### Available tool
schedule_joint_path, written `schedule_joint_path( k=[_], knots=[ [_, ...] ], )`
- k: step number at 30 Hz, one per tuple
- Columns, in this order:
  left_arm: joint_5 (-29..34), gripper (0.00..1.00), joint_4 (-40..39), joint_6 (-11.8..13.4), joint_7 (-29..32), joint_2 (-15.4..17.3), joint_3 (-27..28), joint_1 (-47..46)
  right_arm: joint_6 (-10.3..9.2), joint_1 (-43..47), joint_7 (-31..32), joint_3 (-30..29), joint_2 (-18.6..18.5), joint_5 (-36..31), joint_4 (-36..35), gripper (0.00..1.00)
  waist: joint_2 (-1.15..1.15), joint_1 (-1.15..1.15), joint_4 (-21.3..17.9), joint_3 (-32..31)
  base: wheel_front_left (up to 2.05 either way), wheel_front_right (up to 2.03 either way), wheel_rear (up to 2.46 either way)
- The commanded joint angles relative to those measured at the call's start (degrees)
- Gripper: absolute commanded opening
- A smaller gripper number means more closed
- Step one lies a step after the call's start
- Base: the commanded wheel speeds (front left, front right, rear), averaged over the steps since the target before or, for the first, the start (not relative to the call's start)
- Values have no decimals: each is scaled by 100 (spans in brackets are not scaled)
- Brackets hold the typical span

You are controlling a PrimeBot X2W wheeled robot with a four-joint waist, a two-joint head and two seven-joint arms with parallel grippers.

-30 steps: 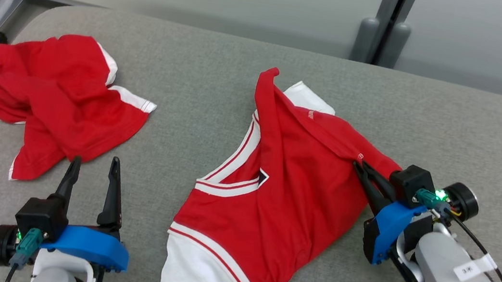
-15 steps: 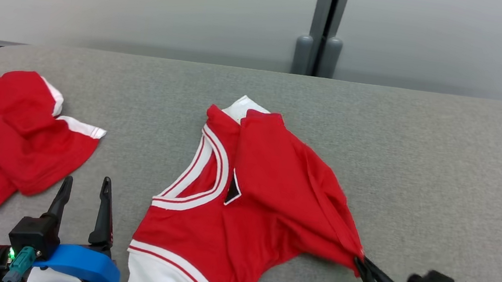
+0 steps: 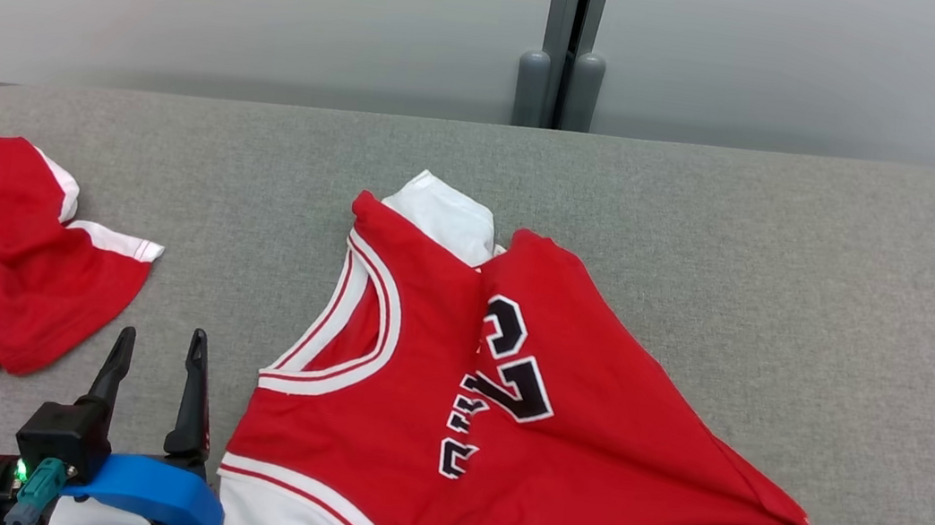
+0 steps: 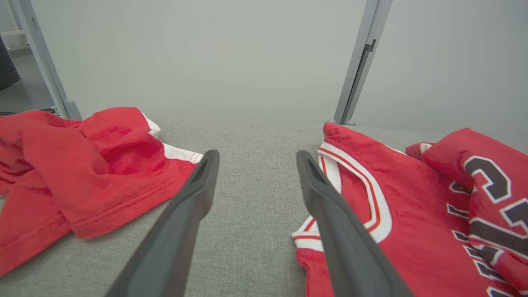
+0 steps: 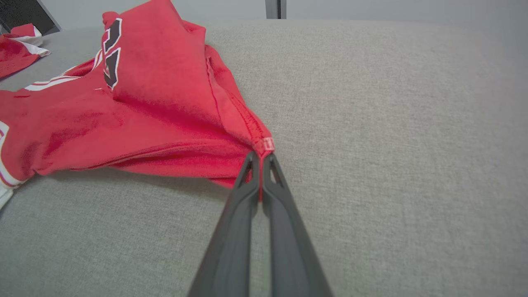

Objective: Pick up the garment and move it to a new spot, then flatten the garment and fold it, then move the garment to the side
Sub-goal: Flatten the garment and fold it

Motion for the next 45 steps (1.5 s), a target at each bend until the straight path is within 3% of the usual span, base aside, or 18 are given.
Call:
schedule_joint_path(
  k=[1, 2, 3, 10, 17, 27, 35, 45],
  knots=[
    [15, 100, 5, -21, -27, 32, -11, -59, 1, 68, -18, -60, 5, -36, 24, 16, -1, 0, 4, -15, 0, 0, 0],
    [16, 100, 13, -22, -26, 36, -12, -55, 1, 88, -32, -114, 35, -83, 87, 90, -1, 0, 11, -38, 0, 0, 0],
    [17, 100, 13, -17, -27, 38, -11, -53, 1, 102, -64, -173, 87, -108, 141, 100, -1, 0, 18, -61, 0, 0, 0],
    [-10, 100, 15, 4, -27, 62, -4, 30, 1, -72, -275, -731, 374, -536, 579, 100, -1, 0, 48, -143, 0, 0, 0],
    [-32, 100, -5, 25, -26, 117, 14, 73, 1, -337, -716, -1030, 755, -684, 560, 100, -1, 0, 97, -176, 0, 0, 0],
    [46, 100, -45, 84, -11, 224, -38, 264, 1, -657, -1163, -1029, 1523, -1001, 498, 100, -1, 0, 171, -392, 0, 0, 0],
    [79, 100, -63, 107, 55, 333, -115, 415, 1, -686, -1213, -685, 1740, -1341, 483, 100, -1, 0, 276, -600, 0, 0, 0],
    [192, 100, -295, 199, 164, 496, -214, 736, 1, -355, -1216, -802, 1831, -1628, 415, 100, -1, 0, 366, -785, 0, 0, 0]
  ],
)
